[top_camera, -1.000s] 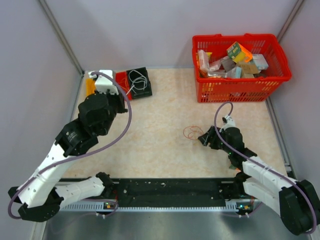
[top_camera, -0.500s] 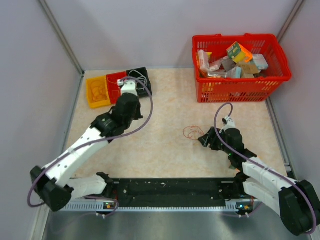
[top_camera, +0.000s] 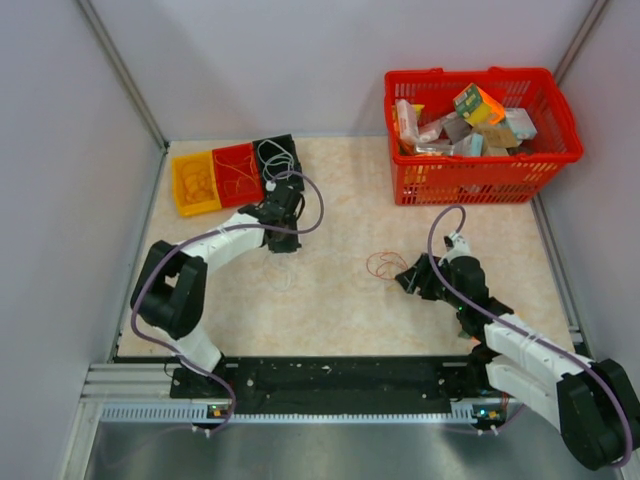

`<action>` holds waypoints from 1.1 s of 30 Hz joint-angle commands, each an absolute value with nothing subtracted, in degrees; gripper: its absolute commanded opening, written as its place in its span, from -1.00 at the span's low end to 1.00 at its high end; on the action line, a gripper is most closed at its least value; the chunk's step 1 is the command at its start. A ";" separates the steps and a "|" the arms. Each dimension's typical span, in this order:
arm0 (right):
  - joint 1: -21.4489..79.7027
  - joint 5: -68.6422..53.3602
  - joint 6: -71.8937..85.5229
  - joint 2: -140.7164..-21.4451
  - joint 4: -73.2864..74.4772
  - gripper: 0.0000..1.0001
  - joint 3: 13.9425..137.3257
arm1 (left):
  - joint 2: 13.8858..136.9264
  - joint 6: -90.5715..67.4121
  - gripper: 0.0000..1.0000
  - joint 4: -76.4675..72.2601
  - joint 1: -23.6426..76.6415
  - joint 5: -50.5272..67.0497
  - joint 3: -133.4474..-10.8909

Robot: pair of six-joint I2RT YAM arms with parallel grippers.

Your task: Untangle the cables

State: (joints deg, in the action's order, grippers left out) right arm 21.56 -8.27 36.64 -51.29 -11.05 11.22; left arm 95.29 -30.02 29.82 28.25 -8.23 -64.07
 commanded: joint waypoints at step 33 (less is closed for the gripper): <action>21.09 -9.84 36.65 -52.65 -14.85 0.29 10.63 | 105.03 -22.59 0.16 29.88 28.39 -12.22 -71.81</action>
State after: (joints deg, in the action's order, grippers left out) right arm 21.58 -9.37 36.64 -52.95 -11.68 10.85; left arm 105.84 -23.18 29.23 28.18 -11.44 -71.77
